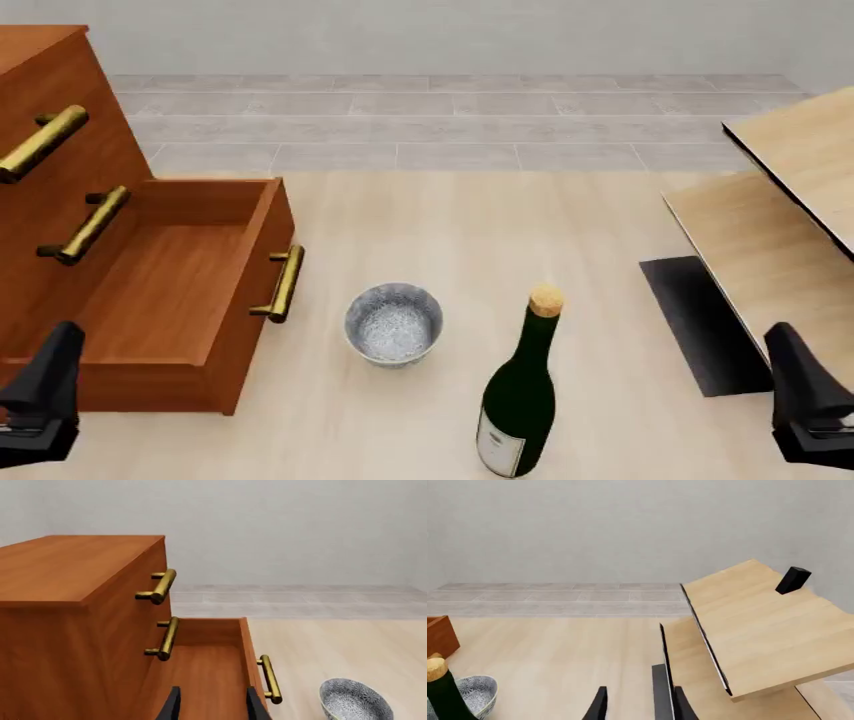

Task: Put the bowl on top of the cabinet.

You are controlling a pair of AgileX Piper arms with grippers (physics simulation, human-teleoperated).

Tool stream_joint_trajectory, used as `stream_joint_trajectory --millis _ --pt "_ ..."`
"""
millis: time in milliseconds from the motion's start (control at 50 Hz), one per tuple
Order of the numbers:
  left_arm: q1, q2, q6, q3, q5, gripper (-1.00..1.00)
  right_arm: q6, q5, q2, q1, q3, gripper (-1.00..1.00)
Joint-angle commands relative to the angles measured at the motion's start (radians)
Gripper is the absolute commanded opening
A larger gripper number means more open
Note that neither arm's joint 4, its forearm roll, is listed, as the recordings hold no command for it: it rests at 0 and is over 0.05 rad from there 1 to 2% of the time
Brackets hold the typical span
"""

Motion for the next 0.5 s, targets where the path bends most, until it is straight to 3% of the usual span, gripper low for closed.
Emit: stream_joint_trajectory --millis 20,300,500 --pt "0.047 0.010 0.010 -0.007 -0.013 1.00 0.000 -0.001 0.005 0.000 -0.003 1.00" --pt "0.000 0.044 0.026 -0.063 0.019 1.00 0.000 -0.001 0.005 0.000 -0.003 1.00" --pt "-0.047 0.173 0.046 -0.113 -0.051 1.00 0.000 -0.001 0.005 0.000 -0.003 1.00"
